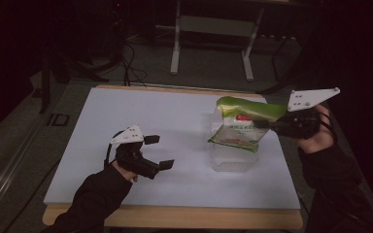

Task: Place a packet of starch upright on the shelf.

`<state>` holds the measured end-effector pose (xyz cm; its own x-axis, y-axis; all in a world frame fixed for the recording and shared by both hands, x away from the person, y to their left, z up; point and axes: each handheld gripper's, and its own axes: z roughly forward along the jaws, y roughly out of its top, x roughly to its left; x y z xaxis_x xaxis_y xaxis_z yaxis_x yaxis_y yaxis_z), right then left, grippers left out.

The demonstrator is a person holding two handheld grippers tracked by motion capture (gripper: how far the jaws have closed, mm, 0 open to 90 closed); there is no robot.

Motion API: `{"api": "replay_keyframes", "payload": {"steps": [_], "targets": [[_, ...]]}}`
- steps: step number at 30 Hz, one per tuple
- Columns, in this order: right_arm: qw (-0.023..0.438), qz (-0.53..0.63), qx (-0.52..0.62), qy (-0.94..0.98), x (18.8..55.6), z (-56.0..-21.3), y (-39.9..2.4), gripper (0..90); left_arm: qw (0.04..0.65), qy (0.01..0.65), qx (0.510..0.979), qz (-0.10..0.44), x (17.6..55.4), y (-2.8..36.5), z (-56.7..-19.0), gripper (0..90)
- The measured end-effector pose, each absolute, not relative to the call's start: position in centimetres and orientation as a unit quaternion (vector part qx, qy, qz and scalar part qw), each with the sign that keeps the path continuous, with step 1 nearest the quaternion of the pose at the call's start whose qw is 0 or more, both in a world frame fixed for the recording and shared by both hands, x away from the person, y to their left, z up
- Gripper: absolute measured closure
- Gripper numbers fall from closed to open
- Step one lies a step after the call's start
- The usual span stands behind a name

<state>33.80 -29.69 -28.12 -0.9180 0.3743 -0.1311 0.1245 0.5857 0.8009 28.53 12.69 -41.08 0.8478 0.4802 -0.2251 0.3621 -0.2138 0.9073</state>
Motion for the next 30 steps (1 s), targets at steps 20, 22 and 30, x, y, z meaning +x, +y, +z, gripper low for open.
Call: {"api": "replay_keyframes", "payload": {"steps": [20, 22, 30], "targets": [[0.111, 0.355, 0.133, 0.919, 36.2, -30.5, -28.2, 84.0, 0.559, 0.294, 0.771, 0.081, 26.3, 15.8, -46.9, 0.0], [0.109, 0.347, 0.132, 0.922, 36.4, -30.8, -27.8, 84.0, 0.555, 0.297, 0.772, 0.085, 26.2, 16.0, -47.1, 0.0], [0.097, 0.332, 0.135, 0.928, 36.9, -32.5, -27.2, 84.1, 0.557, 0.302, 0.769, 0.084, 26.2, 16.2, -47.6, 0.0]]}}
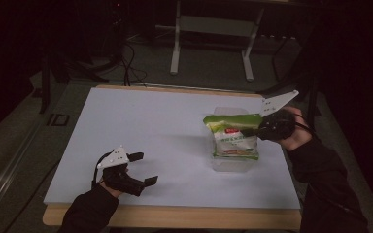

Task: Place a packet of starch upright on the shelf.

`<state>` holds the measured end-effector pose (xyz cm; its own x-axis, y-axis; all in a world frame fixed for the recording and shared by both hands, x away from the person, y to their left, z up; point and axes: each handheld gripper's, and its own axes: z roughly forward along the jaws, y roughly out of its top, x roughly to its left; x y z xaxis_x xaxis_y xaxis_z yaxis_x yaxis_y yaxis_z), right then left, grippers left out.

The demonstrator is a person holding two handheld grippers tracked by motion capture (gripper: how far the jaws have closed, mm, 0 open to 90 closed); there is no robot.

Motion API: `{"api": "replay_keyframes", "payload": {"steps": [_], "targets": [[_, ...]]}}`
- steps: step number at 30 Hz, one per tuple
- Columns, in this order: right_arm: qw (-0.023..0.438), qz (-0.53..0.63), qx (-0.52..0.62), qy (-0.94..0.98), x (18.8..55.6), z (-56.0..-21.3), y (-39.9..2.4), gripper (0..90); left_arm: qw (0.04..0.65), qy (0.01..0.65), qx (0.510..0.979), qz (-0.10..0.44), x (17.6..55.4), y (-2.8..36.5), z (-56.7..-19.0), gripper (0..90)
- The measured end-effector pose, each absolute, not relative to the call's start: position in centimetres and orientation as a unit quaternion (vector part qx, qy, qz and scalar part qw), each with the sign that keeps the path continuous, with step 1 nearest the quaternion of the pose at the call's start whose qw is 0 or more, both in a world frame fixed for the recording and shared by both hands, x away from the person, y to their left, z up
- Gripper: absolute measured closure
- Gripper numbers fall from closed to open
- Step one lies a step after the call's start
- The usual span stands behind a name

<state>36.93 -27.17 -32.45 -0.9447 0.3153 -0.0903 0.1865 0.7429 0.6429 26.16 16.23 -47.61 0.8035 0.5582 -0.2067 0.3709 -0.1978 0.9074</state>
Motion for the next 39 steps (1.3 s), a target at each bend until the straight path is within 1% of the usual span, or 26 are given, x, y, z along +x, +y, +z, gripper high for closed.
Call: {"api": "replay_keyframes", "payload": {"steps": [7, 10, 13, 19, 25, 33, 39], "targets": [[0.09, 0.338, 0.148, 0.925, 37.1, -33.3, -27.8, 84.1, 0.555, 0.305, 0.77, 0.079, 26.2, 16.2, -48.1, 0.0], [0.084, 0.321, 0.148, 0.932, 37.3, -34.4, -27.3, 84.1, 0.56, 0.304, 0.767, 0.078, 26.3, 16.2, -48.1, 0.0], [0.074, 0.326, 0.155, 0.93, 37.6, -36.2, -27.2, 84.1, 0.561, 0.304, 0.766, 0.077, 26.3, 16.2, -48.1, 0.0], [0.055, 0.388, 0.18, 0.902, 37.6, -37.9, -29.4, 84.0, 0.56, 0.307, 0.766, 0.075, 26.4, 16.4, -48.4, 0.0], [0.057, 0.416, 0.193, 0.887, 37.6, -39.2, -31.1, 84.0, 0.56, 0.308, 0.765, 0.074, 26.5, 16.3, -48.6, 0.0], [0.049, 0.452, 0.23, 0.861, 37.9, -42.0, -33.9, 83.9, 0.561, 0.309, 0.765, 0.071, 26.7, 16.4, -48.9, 0.0], [0.058, 0.451, 0.23, 0.86, 37.8, -42.1, -33.9, 83.6, 0.562, 0.306, 0.765, 0.071, 26.7, 16.2, -48.8, 0.0]]}}
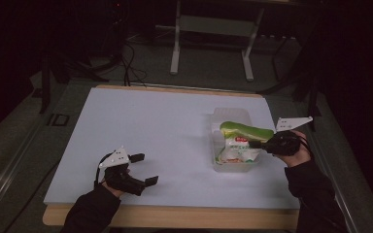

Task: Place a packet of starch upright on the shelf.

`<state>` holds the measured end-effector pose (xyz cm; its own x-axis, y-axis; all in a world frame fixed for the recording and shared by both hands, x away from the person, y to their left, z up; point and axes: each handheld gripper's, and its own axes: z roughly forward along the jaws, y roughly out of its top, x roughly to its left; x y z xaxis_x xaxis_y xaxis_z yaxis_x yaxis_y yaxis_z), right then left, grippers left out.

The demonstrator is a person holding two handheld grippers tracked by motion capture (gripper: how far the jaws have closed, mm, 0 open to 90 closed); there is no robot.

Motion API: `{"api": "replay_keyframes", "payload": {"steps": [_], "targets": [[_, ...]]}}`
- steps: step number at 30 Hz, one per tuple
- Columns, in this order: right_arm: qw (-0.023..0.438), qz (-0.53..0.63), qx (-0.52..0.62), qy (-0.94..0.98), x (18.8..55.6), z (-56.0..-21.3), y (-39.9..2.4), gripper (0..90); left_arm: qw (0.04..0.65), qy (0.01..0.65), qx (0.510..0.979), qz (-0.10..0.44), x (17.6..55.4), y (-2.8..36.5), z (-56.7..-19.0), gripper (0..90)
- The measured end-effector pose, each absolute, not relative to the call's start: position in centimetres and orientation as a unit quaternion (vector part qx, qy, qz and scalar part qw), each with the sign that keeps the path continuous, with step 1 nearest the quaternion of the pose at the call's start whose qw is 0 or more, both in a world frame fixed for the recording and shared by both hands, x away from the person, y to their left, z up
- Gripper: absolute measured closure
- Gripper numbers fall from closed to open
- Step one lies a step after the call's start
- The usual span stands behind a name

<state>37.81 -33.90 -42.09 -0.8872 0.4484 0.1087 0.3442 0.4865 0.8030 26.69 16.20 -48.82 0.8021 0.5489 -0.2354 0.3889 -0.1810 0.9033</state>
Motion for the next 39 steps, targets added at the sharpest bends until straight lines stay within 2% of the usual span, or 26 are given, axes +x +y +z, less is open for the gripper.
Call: {"api": "replay_keyframes", "payload": {"steps": [3, 7, 12, 21, 26, 34, 37, 39], "targets": [[0.066, 0.443, 0.23, 0.864, 37.7, -41.8, -33.8, 80.6, 0.561, 0.304, 0.767, 0.071, 26.6, 16.1, -48.9, 0.0], [0.087, 0.461, 0.232, 0.852, 37.3, -40.9, -33.8, 65.2, 0.559, 0.301, 0.769, 0.069, 26.6, 16.0, -48.9, 0.0], [0.111, 0.47, 0.249, 0.839, 36.9, -39.2, -33.6, 50.2, 0.561, 0.3, 0.769, 0.068, 26.6, 16.0, -48.8, 0.0], [0.147, 0.498, 0.252, 0.817, 35.8, -35.6, -32.6, 40.0, 0.563, 0.296, 0.769, 0.067, 26.5, 16.0, -48.7, 0.0], [0.154, 0.513, 0.24, 0.809, 35.1, -34.1, -31.8, 38.8, 0.562, 0.293, 0.77, 0.068, 26.4, 15.9, -48.7, 0.0], [0.15, 0.549, 0.223, 0.791, 33.3, -32.9, -29.9, 26.9, 0.565, 0.287, 0.77, 0.077, 26.2, 15.8, -48.7, 0.0], [0.15, 0.559, 0.223, 0.785, 32.8, -32.8, -29.3, 17.9, 0.568, 0.283, 0.769, 0.081, 26.1, 15.8, -48.5, 0.0], [0.151, 0.561, 0.215, 0.785, 32.3, -32.9, -28.8, 16.5, 0.569, 0.28, 0.769, 0.083, 26.0, 15.8, -48.4, 0.0]]}}
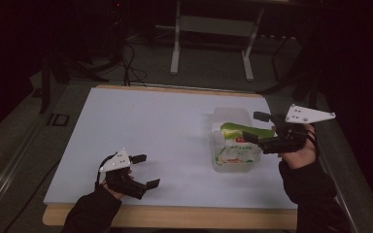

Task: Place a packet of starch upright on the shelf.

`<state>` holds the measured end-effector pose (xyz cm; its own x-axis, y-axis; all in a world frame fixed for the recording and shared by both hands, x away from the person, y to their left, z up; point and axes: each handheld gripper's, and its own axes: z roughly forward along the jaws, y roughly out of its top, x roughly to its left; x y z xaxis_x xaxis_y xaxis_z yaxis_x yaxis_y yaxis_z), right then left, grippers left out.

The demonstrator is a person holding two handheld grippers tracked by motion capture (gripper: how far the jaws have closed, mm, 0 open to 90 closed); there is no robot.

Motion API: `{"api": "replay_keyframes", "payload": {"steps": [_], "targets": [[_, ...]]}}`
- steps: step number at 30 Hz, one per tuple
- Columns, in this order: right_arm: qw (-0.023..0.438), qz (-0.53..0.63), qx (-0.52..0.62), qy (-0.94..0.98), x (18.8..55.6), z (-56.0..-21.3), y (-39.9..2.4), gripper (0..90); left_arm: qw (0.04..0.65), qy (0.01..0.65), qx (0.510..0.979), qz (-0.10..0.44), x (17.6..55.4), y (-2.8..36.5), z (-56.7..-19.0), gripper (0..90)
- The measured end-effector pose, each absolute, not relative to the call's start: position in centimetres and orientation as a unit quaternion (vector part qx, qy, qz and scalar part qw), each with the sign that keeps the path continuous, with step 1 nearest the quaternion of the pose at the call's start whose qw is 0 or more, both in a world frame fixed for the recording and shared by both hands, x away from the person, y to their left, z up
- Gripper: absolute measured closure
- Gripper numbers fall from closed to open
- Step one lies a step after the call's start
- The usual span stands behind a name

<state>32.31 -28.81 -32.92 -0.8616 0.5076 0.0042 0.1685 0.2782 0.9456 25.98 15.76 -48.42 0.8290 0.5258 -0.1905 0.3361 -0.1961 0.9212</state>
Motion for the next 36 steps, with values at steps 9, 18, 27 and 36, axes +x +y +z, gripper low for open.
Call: {"api": "replay_keyframes", "payload": {"steps": [9, 18, 27, 36], "targets": [[0.136, 0.58, 0.19, 0.78, 30.4, -34.3, -27.0, 13.8, 0.569, 0.277, 0.77, 0.085, 25.9, 15.8, -48.4, 0.0], [0.132, 0.577, 0.184, 0.785, 28.4, -36.9, -25.9, 14.2, 0.567, 0.272, 0.773, 0.084, 25.8, 15.6, -48.5, 0.0], [0.117, 0.577, 0.196, 0.784, 27.1, -39.9, -25.1, 14.6, 0.569, 0.269, 0.773, 0.082, 25.7, 15.6, -48.6, 0.0], [0.095, 0.565, 0.218, 0.79, 25.8, -43.6, -24.8, 14.8, 0.568, 0.269, 0.774, 0.084, 25.6, 15.7, -48.7, 0.0]]}}
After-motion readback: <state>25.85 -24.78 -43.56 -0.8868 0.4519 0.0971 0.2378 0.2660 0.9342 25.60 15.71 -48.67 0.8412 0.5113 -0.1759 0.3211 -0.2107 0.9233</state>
